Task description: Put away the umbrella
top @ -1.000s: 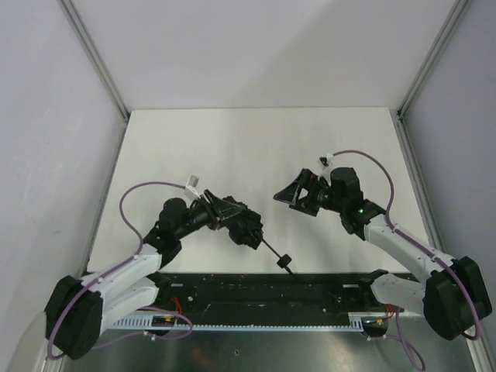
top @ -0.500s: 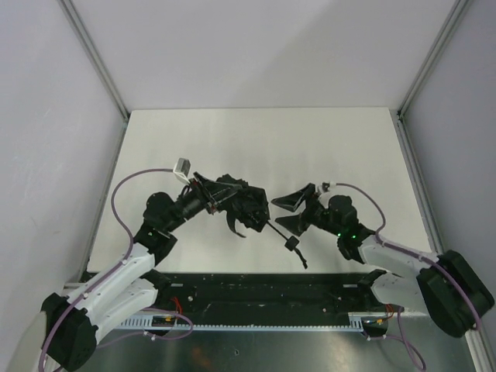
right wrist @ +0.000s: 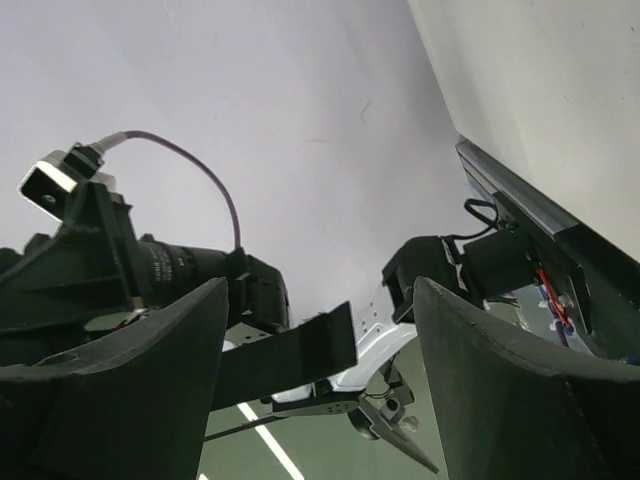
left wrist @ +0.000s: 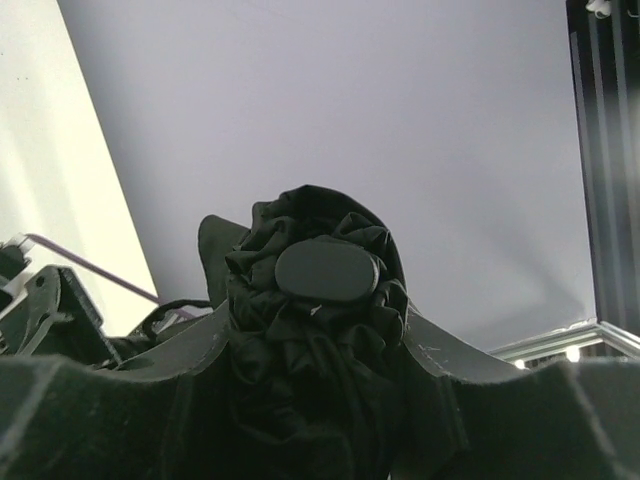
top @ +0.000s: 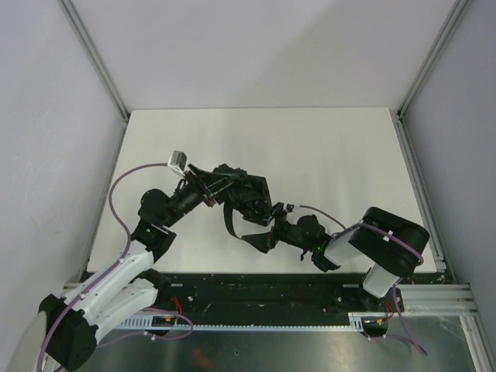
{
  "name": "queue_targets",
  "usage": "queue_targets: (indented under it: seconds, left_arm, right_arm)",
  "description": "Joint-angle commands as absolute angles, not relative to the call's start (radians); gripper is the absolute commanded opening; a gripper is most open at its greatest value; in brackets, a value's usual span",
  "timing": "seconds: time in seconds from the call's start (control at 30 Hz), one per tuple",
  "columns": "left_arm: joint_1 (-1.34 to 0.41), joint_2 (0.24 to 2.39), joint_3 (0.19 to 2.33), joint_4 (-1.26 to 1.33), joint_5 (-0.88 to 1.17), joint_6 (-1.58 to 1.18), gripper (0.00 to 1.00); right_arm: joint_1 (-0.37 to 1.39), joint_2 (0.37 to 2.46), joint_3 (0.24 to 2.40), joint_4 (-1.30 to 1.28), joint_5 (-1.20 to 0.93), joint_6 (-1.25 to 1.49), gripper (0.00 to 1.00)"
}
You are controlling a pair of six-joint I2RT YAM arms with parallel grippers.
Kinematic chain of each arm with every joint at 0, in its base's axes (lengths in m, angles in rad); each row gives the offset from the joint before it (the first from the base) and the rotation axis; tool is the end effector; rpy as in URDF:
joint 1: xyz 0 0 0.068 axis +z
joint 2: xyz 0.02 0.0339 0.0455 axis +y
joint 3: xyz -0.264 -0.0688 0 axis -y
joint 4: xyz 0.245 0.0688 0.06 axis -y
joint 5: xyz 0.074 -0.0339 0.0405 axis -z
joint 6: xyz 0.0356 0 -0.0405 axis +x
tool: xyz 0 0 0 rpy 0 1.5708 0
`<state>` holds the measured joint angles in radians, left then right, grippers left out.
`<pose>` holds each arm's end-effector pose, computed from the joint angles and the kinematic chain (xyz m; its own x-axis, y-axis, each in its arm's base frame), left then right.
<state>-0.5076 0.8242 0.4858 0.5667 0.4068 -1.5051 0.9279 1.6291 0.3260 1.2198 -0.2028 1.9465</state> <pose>0.1641 -0.1074 0.3067 -0.7686 -0.6211 -0.1533 0.2488 -0.0694 -0.9661 0.1541 0.2176 0.1476 -0.8229 0.4213 0.3812 0.3782 -0.0946 0.9209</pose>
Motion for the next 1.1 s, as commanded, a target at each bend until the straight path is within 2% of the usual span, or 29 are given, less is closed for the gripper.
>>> queue_targets:
  seconds: [0.0,0.23,0.37,0.57,0.67,0.73,0.93,1.07]
  left_arm:
    - [-0.503,0.799,0.527,0.649,0.379,-1.544,0.00]
    - [-0.504,0.807,0.536,0.649,0.380,-1.540,0.00]
    - [-0.505,0.795,0.528,0.649,0.376,-1.539,0.00]
    - [-0.509,0.787,0.511,0.650,0.378,-1.554,0.00]
    - [-0.512,0.779,0.503,0.649,0.378,-1.567,0.00]
    - [-0.512,0.772,0.499,0.649,0.378,-1.573,0.00]
    - [-0.512,0.767,0.501,0.649,0.379,-1.576,0.00]
    - [-0.512,0.773,0.505,0.649,0.384,-1.576,0.00]
  right_arm:
    - [0.986,1.668,0.352,1.472,-0.132,2.068,0.77]
    - [1.065,1.626,0.345,1.445,-0.063,2.077,0.77]
    - [1.082,1.582,0.354,1.407,-0.021,2.090,0.74]
    - [1.086,1.485,0.372,1.288,0.042,2.071,0.62]
    - [1.079,1.478,0.384,1.267,0.053,2.068,0.51]
    - [1.077,1.487,0.392,1.275,0.049,2.069,0.48]
    - [1.096,1.512,0.412,1.281,0.031,2.047,0.54]
    - [1.112,1.518,0.413,1.248,0.026,2.030,0.55]
